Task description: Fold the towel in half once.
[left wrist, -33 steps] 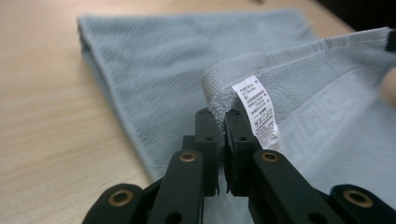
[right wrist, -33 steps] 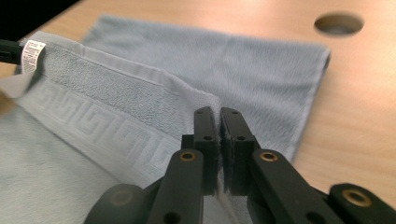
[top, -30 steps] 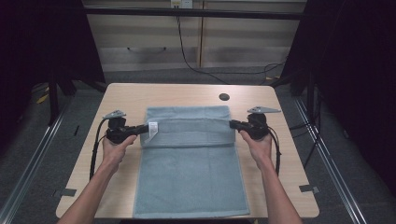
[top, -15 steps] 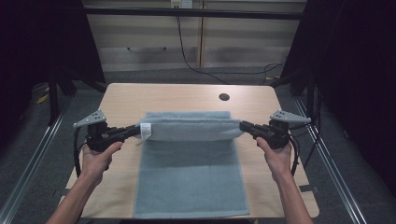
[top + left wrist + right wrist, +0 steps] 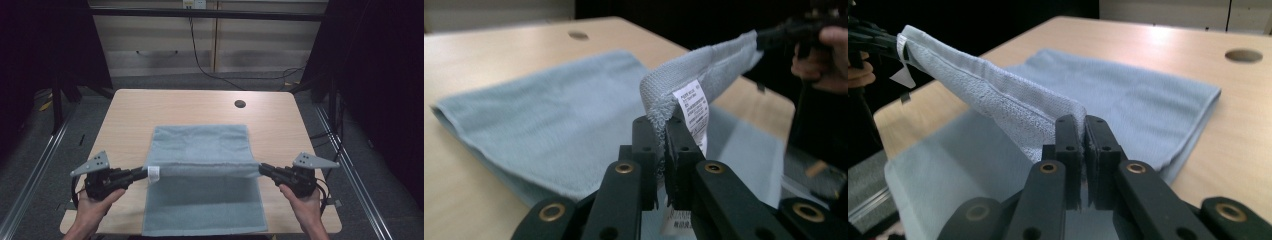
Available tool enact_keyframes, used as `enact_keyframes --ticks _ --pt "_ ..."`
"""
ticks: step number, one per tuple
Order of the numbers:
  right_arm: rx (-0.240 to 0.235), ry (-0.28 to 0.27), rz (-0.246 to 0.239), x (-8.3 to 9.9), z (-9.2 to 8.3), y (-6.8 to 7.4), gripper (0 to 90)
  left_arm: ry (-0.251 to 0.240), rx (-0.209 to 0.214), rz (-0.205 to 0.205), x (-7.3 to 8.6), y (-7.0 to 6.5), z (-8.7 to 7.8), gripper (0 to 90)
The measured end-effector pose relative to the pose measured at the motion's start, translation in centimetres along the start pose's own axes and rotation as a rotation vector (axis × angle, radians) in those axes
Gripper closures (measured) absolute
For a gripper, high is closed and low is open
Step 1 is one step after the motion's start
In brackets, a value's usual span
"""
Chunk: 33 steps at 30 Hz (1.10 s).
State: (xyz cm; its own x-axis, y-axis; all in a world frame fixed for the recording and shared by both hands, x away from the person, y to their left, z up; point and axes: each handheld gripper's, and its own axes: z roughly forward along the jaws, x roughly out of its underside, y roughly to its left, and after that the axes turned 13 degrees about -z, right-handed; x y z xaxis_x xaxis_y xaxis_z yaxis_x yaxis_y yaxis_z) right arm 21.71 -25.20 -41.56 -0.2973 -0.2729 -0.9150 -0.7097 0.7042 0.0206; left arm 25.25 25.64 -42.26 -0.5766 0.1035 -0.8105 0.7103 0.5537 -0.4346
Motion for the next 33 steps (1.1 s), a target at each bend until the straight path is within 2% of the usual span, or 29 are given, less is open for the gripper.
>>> enact_keyframes --ticks 4,8,10,11,13,15,18,21,24,26,29,33 --pt "-0.030 0.073 0.003 2.6 -0.1 1.7 84.7 0.051 -0.005 -0.042 2.8 0.6 0.3 84.7" --pt "-0.040 0.120 0.017 4.8 0.0 2.8 82.4 0.123 -0.001 -0.060 5.7 0.9 0.8 83.7" --pt "-0.049 0.142 0.036 5.9 0.1 3.0 80.4 0.154 -0.003 -0.059 6.4 0.9 0.9 83.1" --pt "-0.044 0.154 0.034 6.4 0.0 3.2 79.2 0.153 -0.001 -0.066 6.6 0.8 0.8 81.6" --pt "-0.047 0.146 0.051 6.9 -0.3 3.5 76.7 0.167 0.002 -0.059 6.9 0.6 0.7 79.1" --pt "-0.040 0.133 0.055 7.2 -0.9 3.7 73.8 0.160 0.021 -0.072 7.2 0.4 0.3 75.4" --pt "-0.038 0.113 0.058 7.3 -1.9 4.1 71.7 0.141 0.042 -0.068 7.4 0.1 -0.5 71.7" --pt "-0.040 0.122 0.053 7.4 -1.9 4.2 71.3 0.108 0.054 -0.081 7.2 0.2 -1.5 65.9" --pt "-0.057 0.130 0.047 7.1 -0.7 4.0 70.4 0.094 0.021 -0.095 6.6 1.0 -1.5 64.8" --pt "-0.065 0.136 0.034 6.7 0.5 3.7 69.0 0.103 0.002 -0.100 6.1 1.9 -0.8 64.5" --pt "-0.077 0.144 0.020 5.8 2.5 2.9 68.9 0.118 -0.028 -0.139 5.2 3.5 1.1 64.6" --pt "-0.080 0.169 -0.002 4.6 5.9 0.9 68.6 0.151 -0.047 -0.125 3.8 4.8 3.8 63.0"
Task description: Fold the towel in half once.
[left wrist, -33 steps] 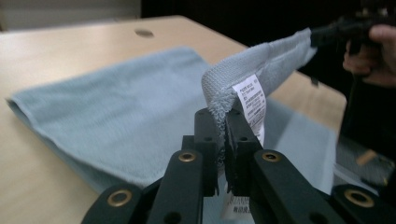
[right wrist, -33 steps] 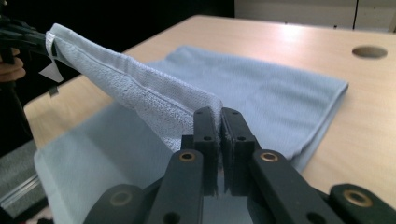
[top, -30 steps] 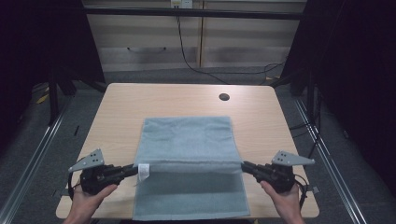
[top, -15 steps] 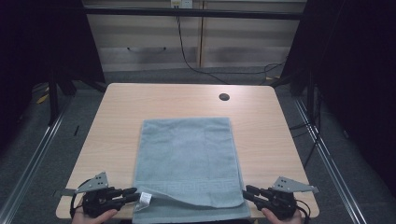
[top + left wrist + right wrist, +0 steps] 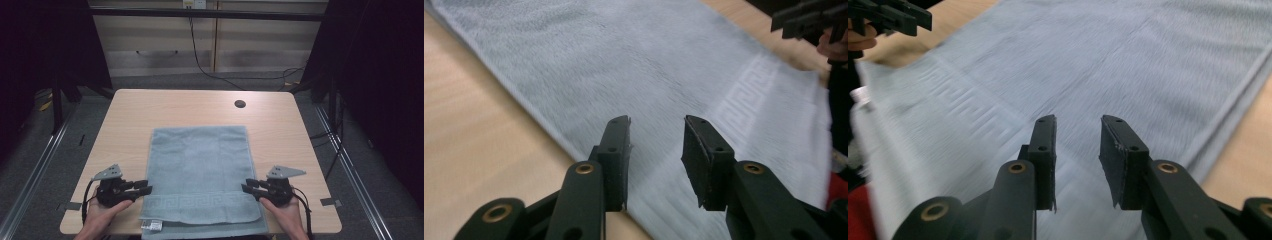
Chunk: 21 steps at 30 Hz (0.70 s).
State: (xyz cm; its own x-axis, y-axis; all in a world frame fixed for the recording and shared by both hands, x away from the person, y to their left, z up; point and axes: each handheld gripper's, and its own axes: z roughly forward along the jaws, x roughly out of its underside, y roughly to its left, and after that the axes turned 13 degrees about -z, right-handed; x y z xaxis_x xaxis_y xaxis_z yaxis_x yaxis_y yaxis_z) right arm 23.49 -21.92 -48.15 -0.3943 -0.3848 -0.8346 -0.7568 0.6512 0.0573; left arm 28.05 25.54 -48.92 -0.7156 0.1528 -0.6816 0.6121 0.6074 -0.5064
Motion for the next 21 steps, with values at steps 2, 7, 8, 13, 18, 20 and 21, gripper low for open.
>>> enact_keyframes --ticks 2,7,8,13,18,20,21 --pt "0.004 0.006 -0.001 -0.8 1.3 -1.1 68.6 0.000 -0.013 -0.001 -1.4 0.7 1.2 61.9" --pt "0.026 0.056 -0.004 -1.9 3.9 -3.4 67.1 0.012 -0.073 -0.014 -3.3 2.2 3.6 61.6" --pt "0.037 0.073 -0.003 -2.1 4.4 -3.7 66.7 0.005 -0.073 -0.018 -3.6 2.5 4.1 61.7" --pt "0.057 0.108 0.027 -1.2 5.8 -5.0 67.5 0.013 -0.115 0.007 -3.4 3.1 5.1 62.8" --pt "0.078 0.130 0.001 -1.0 5.5 -3.8 67.4 0.020 -0.119 0.037 -2.8 2.7 4.9 63.6" --pt "0.075 0.117 0.000 -0.4 4.9 -3.0 67.5 0.025 -0.117 0.041 -2.4 2.3 4.8 64.3" --pt "0.072 0.113 0.000 -0.2 4.7 -2.8 67.6 0.035 -0.112 0.062 -2.1 2.0 4.6 64.4"
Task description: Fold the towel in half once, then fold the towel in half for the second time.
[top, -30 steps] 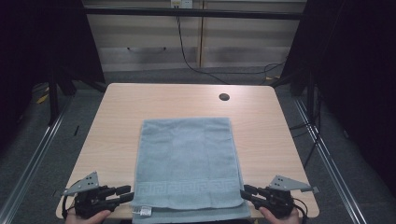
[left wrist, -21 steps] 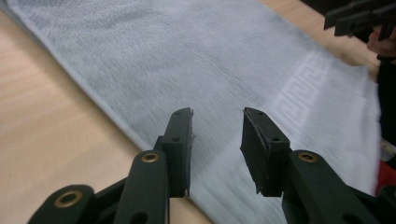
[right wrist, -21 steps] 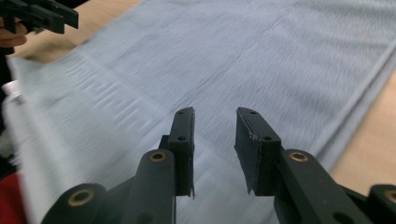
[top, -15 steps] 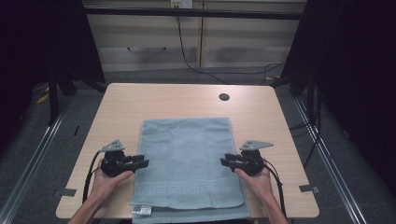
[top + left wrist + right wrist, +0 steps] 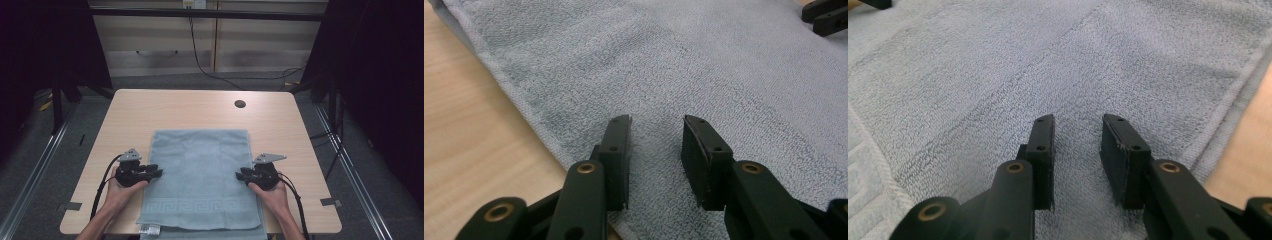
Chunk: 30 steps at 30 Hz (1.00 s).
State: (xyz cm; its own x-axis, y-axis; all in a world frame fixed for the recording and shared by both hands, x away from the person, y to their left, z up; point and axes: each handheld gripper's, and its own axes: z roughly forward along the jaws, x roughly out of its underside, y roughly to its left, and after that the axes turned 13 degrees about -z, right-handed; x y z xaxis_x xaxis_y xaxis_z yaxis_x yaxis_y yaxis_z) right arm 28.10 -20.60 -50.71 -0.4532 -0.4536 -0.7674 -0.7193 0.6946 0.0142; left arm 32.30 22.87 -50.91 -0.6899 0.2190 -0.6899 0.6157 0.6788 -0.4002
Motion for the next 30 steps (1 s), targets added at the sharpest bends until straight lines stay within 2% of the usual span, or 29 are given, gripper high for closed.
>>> enact_keyframes --ticks 1,6,8,11,13,15,18,20,21,22,24,25,27,30 --pt "-0.011 0.000 0.008 0.3 -0.4 0.3 67.9 0.003 0.007 0.004 0.3 -0.2 -0.2 65.1" --pt "-0.031 0.025 -0.026 1.1 -1.8 1.7 68.6 0.019 0.044 0.005 1.8 -1.2 -1.3 67.4" --pt "-0.038 0.010 -0.016 1.7 -2.3 2.1 68.8 0.024 0.036 0.024 2.2 -1.8 -1.5 67.4" --pt "-0.046 0.018 -0.016 2.0 -2.9 2.6 68.8 0.028 0.046 0.018 2.9 -2.3 -2.0 67.4" --pt "-0.060 0.023 -0.013 2.3 -3.3 3.0 68.8 0.037 0.041 0.030 3.4 -3.0 -2.4 68.6" --pt "-0.068 0.028 -0.021 2.6 -3.7 3.7 68.8 0.039 0.019 0.061 4.1 -3.8 -2.9 68.6" --pt "-0.083 0.041 -0.021 2.9 -4.4 4.6 68.6 0.058 0.008 0.069 4.7 -4.6 -3.4 68.6" --pt "-0.099 0.055 -0.025 2.9 -4.6 5.0 66.9 0.061 0.021 0.069 4.7 -4.6 -3.6 68.0" --pt "-0.104 0.058 -0.026 2.7 -4.7 5.1 65.5 0.062 0.033 0.057 4.6 -4.4 -3.7 66.8" --pt "-0.108 0.045 -0.025 2.5 -4.7 5.0 64.9 0.055 0.045 0.035 4.4 -4.2 -3.7 65.0" --pt "-0.094 0.019 -0.033 1.7 -4.7 4.2 64.2 0.044 0.039 0.025 3.9 -3.9 -3.9 61.8" --pt "-0.088 0.007 -0.037 1.3 -4.6 3.8 64.1 0.034 0.048 0.020 3.6 -3.7 -4.0 61.4" --pt "-0.063 -0.012 -0.049 0.1 -4.4 2.7 63.7 0.013 0.059 0.005 2.7 -3.2 -4.1 59.2" --pt "-0.021 -0.037 -0.056 -1.6 -3.6 0.4 63.3 -0.003 0.036 -0.014 1.5 -2.0 -3.8 58.5"
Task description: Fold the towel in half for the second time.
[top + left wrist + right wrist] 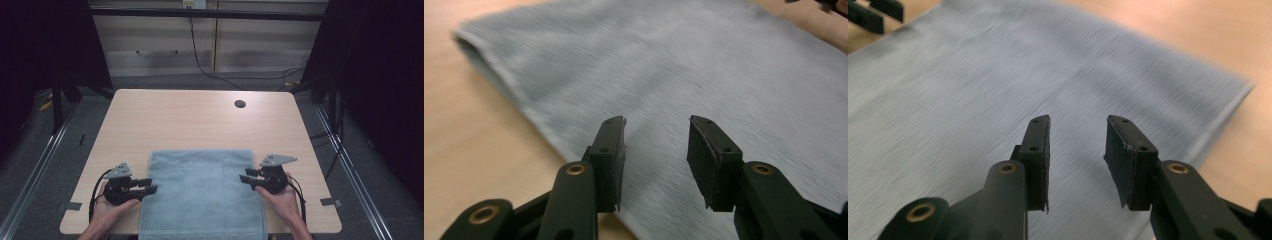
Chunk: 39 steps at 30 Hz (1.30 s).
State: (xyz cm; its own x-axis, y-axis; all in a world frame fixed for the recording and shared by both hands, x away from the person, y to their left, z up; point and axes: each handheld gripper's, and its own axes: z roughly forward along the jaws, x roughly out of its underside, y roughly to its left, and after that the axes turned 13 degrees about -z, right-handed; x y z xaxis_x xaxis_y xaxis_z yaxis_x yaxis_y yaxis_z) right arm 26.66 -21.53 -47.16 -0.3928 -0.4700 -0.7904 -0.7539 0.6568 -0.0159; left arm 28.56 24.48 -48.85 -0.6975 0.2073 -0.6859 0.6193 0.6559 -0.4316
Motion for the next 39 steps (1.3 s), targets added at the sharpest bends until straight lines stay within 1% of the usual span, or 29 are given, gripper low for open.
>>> enact_keyframes --ticks 2,3,5,8,9,10,11,12,14,16,17,19,20,21,23,24,25,26,28,29,30,31,32,34,35,36,37,38,39 --pt "0.028 0.006 0.016 -0.6 0.6 -1.3 63.1 -0.009 -0.026 -0.011 -0.9 0.8 0.2 58.4" --pt "0.036 0.005 0.021 -0.7 1.0 -2.1 63.2 -0.012 -0.036 -0.018 -1.6 1.4 0.3 58.3" --pt "0.061 0.014 0.033 -1.0 1.6 -3.6 63.5 -0.037 -0.051 -0.049 -2.5 2.3 0.4 58.3" --pt "0.087 0.032 0.046 -1.2 2.3 -5.1 63.9 -0.043 -0.072 -0.066 -3.5 3.5 0.4 58.3" --pt "0.092 0.037 0.053 -1.3 2.5 -5.7 63.9 -0.035 -0.078 -0.066 -4.0 4.1 0.5 58.2" --pt "0.092 0.049 0.059 -1.3 2.9 -6.4 63.8 -0.043 -0.083 -0.070 -4.2 4.5 0.5 58.2" --pt "0.103 0.056 0.058 -1.3 3.1 -6.8 63.5 -0.065 -0.098 -0.091 -4.5 5.1 0.5 58.3" --pt "0.100 0.072 0.080 -1.2 3.4 -7.4 62.9 -0.055 -0.099 -0.098 -4.7 5.5 0.6 58.3" --pt "0.102 0.068 0.108 -1.0 4.0 -8.2 61.8 -0.069 -0.112 -0.120 -5.2 6.6 0.8 58.3" --pt "0.105 0.085 0.113 -1.0 4.7 -8.6 60.1 -0.084 -0.097 -0.147 -5.5 7.4 1.0 57.6" --pt "0.089 0.089 0.111 -0.9 5.1 -8.8 58.7 -0.078 -0.097 -0.151 -5.6 7.5 1.1 56.4" --pt "0.093 0.101 0.115 -0.9 5.6 -8.9 56.8 -0.072 -0.096 -0.150 -5.9 8.0 1.6 54.3" --pt "0.089 0.103 0.117 -0.9 5.8 -9.0 55.9 -0.089 -0.092 -0.156 -6.1 8.1 1.9 53.3" --pt "0.083 0.099 0.121 -0.9 6.1 -9.0 53.9 -0.092 -0.087 -0.160 -6.2 8.3 2.1 51.5" --pt "0.071 0.126 0.109 -1.1 6.5 -9.1 52.9 -0.070 -0.063 -0.170 -6.6 8.4 2.9 47.5" --pt "0.072 0.117 0.109 -1.2 6.7 -9.1 53.4 -0.065 -0.056 -0.161 -6.7 8.4 3.0 46.2" --pt "0.070 0.111 0.113 -1.2 6.7 -9.1 54.5 -0.073 -0.046 -0.157 -6.7 8.2 3.4 45.2" --pt "0.066 0.119 0.115 -1.1 6.8 -9.1 55.1 -0.067 -0.035 -0.152 -6.7 8.1 3.6 44.0" --pt "0.058 0.112 0.118 -0.9 6.8 -9.1 59.6 -0.049 -0.037 -0.152 -6.6 8.2 4.1 42.3" --pt "0.055 0.116 0.121 -0.9 6.7 -9.2 61.5 -0.039 -0.028 -0.148 -6.6 8.2 4.4 41.9" --pt "0.051 0.115 0.126 -0.9 6.6 -9.3 65.1 -0.031 -0.037 -0.149 -6.5 8.0 4.7 41.9" --pt "0.036 0.117 0.124 -0.8 6.6 -9.3 69.0 -0.018 -0.026 -0.141 -6.5 8.0 4.9 42.0" --pt "0.034 0.117 0.117 -0.8 6.5 -9.2 71.8 -0.012 -0.021 -0.134 -6.5 7.7 5.0 42.8" --pt "0.026 0.116 0.114 -0.8 6.4 -9.0 78.2 0.016 -0.033 -0.109 -6.3 7.3 5.4 47.9" --pt "0.026 0.111 0.117 -0.8 6.4 -9.0 81.7 0.010 -0.060 -0.101 -6.3 7.3 5.4 50.1" --pt "0.027 0.103 0.118 -0.8 6.3 -9.0 82.6 0.003 -0.054 -0.113 -6.2 7.3 5.5 53.5" --pt "0.026 0.099 0.124 -0.7 6.2 -9.0 83.4 0.003 -0.054 -0.112 -6.3 7.3 5.6 55.0" --pt "0.026 0.094 0.123 -0.7 6.2 -9.0 84.2 0.017 -0.055 -0.093 -6.3 7.3 5.6 59.6" --pt "0.024 0.093 0.122 -0.7 6.0 -9.0 85.2 0.034 -0.040 -0.077 -6.2 7.2 5.6 68.8"
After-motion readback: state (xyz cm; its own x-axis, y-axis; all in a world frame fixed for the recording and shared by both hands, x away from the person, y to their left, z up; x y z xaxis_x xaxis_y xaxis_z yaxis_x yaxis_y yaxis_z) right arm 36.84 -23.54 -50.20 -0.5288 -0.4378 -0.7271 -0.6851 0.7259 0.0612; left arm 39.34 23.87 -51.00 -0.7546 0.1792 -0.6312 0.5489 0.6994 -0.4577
